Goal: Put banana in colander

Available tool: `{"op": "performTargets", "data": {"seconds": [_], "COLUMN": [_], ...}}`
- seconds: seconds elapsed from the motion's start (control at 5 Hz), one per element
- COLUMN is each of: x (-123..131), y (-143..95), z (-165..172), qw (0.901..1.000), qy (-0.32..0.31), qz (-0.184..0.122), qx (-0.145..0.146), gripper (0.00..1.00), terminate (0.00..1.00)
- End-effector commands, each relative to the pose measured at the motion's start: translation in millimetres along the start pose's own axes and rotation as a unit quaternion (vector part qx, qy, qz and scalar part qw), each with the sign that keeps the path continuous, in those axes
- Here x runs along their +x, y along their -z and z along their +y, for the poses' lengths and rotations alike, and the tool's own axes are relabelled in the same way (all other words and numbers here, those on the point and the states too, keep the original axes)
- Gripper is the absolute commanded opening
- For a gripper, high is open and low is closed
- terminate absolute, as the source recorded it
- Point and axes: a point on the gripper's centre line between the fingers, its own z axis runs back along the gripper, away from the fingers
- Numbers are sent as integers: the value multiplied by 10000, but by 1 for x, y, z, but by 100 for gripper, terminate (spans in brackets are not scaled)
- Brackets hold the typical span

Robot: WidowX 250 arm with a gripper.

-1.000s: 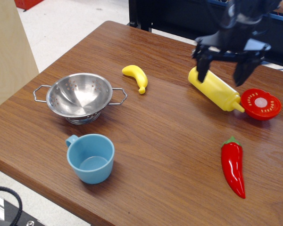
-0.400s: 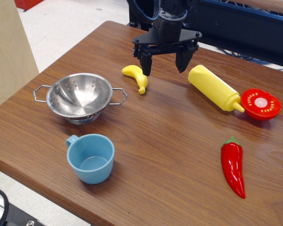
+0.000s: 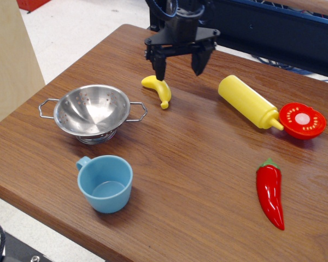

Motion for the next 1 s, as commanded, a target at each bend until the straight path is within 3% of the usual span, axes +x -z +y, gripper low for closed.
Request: {"op": "performTargets", "data": {"seconds": [0.0,0.2,0.4,0.8], "x": [11,3,-2,-14], "y": [-2,11,18,25], "z": [2,1,-4,-9], "qw": [9998,9990,9989,9998], "qy": [-128,-205,-247,-21], "qz": [-100,-292,-209,-190], "qx": [-120,-277,-341,-41], "gripper": [100,100,100,100], "terminate": [0,0,0,0]}}
